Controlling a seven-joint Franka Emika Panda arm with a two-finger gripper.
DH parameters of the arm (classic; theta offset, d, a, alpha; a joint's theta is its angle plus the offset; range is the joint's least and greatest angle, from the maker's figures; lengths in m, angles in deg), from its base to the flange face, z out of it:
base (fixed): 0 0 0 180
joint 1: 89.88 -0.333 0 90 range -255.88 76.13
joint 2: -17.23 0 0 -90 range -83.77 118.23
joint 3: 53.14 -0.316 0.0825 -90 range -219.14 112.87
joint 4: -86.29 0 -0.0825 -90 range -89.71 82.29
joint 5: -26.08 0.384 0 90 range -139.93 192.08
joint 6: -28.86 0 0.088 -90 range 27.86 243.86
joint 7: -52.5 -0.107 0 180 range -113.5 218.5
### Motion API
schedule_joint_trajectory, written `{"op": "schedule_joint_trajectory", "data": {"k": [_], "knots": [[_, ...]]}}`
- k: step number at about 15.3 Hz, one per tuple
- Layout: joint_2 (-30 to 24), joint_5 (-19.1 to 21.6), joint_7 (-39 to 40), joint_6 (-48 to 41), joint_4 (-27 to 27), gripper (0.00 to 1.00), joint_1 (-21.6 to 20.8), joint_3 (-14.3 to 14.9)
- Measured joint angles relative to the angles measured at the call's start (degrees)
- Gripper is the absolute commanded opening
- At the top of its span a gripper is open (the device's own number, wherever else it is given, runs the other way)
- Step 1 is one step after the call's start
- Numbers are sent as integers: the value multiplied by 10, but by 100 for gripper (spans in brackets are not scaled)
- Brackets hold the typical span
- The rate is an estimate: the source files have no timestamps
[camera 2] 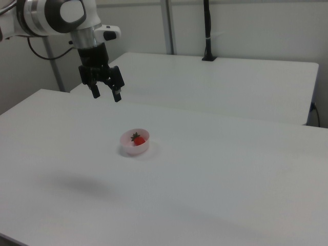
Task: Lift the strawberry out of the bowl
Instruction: 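Move the open gripper down over the pink bowl with the strawberry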
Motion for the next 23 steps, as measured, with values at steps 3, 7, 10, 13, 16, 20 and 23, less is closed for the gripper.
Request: {"op": "schedule_joint_trajectory", "data": {"k": [3,7,10,13,16,20,23], "knots": [[0,0,0,0,0,100,0,0],[0,0,0,0,0,100,0,0],[0,0,0,0,-1,100,0,0],[0,2,0,0,-1,100,0,0],[2,16,0,15,-1,100,0,0],[19,22,0,57,-4,100,-1,0],[48,22,0,109,-6,100,-5,-2]]}}
